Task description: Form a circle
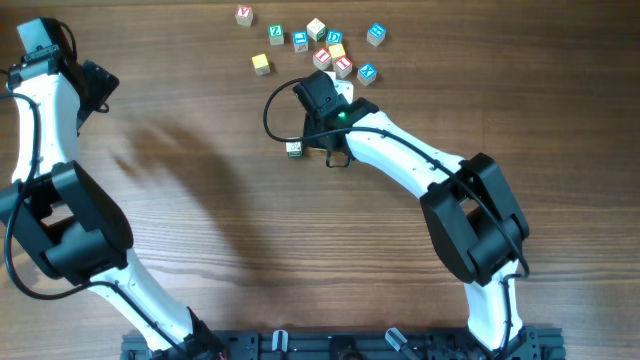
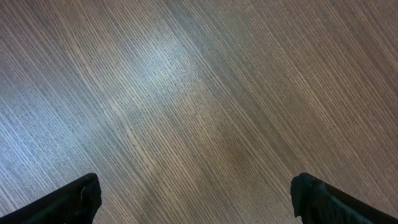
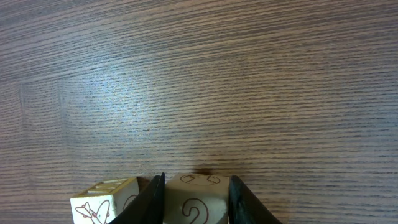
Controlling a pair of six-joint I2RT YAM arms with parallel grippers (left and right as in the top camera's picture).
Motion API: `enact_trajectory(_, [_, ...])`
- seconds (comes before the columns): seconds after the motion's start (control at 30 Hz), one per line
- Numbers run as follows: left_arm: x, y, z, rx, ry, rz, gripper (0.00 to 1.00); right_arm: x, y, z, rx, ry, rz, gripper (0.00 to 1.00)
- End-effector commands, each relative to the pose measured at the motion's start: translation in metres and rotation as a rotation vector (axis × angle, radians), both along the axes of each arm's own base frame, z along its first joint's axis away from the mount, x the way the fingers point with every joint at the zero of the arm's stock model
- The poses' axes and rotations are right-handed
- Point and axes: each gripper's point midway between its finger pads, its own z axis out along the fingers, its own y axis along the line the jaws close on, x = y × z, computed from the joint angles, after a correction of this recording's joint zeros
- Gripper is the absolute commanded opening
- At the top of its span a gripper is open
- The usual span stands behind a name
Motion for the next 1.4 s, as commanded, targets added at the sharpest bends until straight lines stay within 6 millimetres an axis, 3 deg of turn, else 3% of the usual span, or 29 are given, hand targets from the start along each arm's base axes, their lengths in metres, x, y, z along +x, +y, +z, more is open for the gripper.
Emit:
enact_trajectory(0.0, [0.0013, 0.003, 0.0098, 0.013, -0.018, -0.002, 1.0, -0.0074, -0.0016, -0.0183, -0.013, 0.041, -0.009, 0.3])
enact_trajectory(0.27, [0.0012, 0.0029, 0.0096, 0.012, -0.017, -0.002, 1.0, -0.0096, -0.0034, -0.0257, -0.012, 0.041, -0.011, 0.31])
enact_trajectory(0.4, [0.0013, 0.003, 0.0098, 0.013, -0.018, -0.002, 1.0, -0.0089, -0.0028, -0.0251, -0.009, 0.038, -0.012, 0.36])
enact_trajectory(0.63, [0.0013, 0.003, 0.0098, 0.013, -0.018, -0.002, 1.0, -0.0087, -0.0028, -0.025, -0.009, 0.037, -0.011, 0.57])
enact_trajectory(0.73, [0.0013, 0.003, 0.0098, 0.013, -0.018, -0.002, 1.0, -0.0086, -0.0025, -0.0249, -0.007, 0.037, -0.012, 0.56])
enact_trajectory(0.93, [0.0013, 0.003, 0.0098, 0.013, -0.018, -0.002, 1.0, -0.009, -0.0012, -0.025, -0.001, 0.04, -0.009, 0.37])
enact_trajectory(1.2, [0.0013, 0.003, 0.0098, 0.013, -0.018, -0.002, 1.0, -0.0058, 0.0013, -0.0232, 0.01, 0.025, -0.008, 0.38])
enact_trajectory(1.37, [0.0013, 0.003, 0.0098, 0.013, -0.018, -0.002, 1.0, -0.003, -0.0019, -0.0224, -0.008, 0.01, -0.012, 0.49])
